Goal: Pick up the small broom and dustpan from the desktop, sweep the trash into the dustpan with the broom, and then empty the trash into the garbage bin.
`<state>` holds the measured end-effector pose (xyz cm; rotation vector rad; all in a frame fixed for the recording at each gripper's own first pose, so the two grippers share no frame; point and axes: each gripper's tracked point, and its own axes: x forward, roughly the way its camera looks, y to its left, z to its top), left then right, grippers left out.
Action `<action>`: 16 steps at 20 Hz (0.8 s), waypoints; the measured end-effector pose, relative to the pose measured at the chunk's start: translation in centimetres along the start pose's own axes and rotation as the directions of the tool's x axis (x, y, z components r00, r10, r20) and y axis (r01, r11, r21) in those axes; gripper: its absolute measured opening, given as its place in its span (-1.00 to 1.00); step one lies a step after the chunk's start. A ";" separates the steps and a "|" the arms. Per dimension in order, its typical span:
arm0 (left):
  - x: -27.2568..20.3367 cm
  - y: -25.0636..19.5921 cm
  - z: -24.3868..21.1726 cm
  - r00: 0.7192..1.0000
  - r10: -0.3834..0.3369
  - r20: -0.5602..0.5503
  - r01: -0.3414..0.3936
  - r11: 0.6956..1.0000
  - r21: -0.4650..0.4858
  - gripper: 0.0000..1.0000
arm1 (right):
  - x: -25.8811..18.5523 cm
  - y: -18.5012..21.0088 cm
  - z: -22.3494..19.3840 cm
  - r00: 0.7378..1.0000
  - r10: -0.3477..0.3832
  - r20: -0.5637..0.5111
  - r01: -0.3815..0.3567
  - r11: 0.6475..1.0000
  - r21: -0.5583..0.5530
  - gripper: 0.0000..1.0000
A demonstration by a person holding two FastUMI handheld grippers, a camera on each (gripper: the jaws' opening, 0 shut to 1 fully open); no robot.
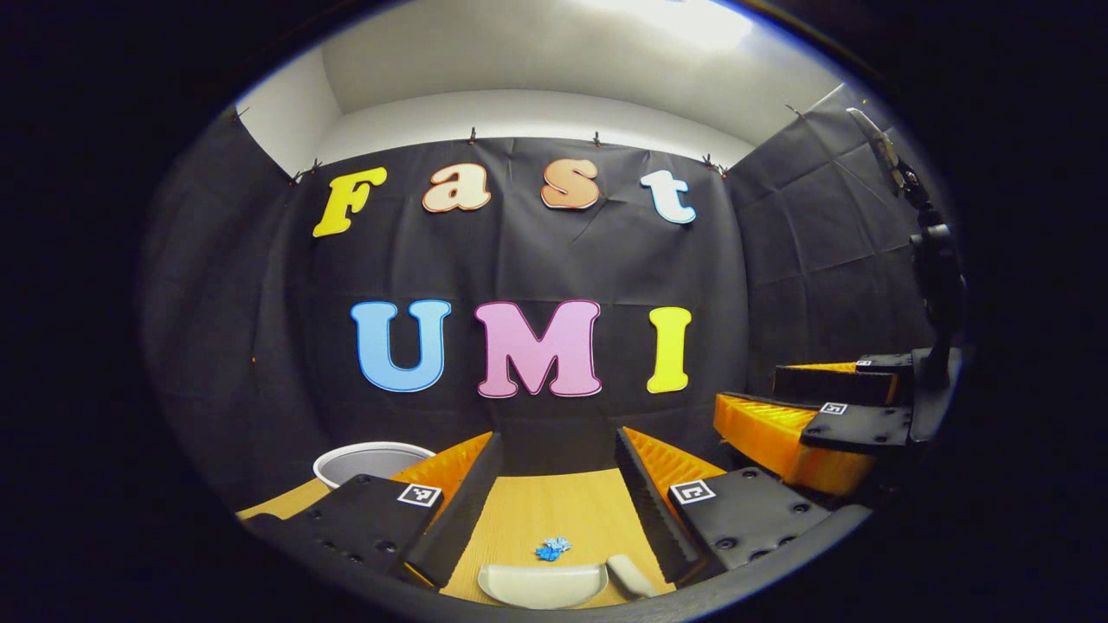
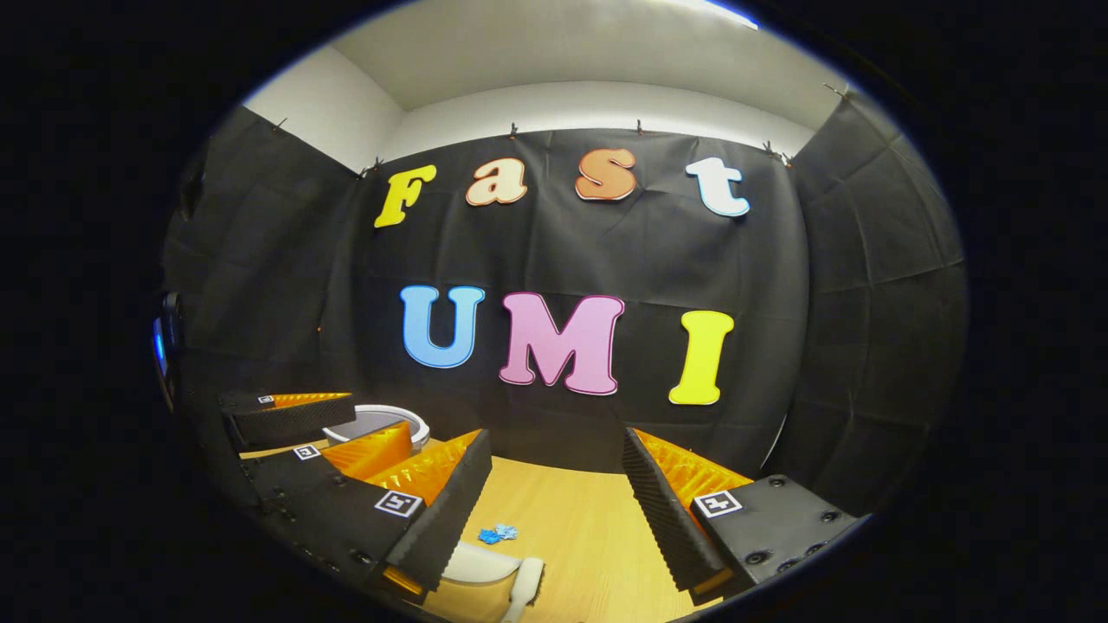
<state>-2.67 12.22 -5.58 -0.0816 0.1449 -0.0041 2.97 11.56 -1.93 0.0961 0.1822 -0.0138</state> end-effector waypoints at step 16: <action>0.1 2.9 -9.9 0.953 -0.087 -0.291 0.062 0.994 -0.094 0.57 | 2.5 3.4 -8.9 0.954 -0.034 -0.298 0.051 0.997 0.050 0.90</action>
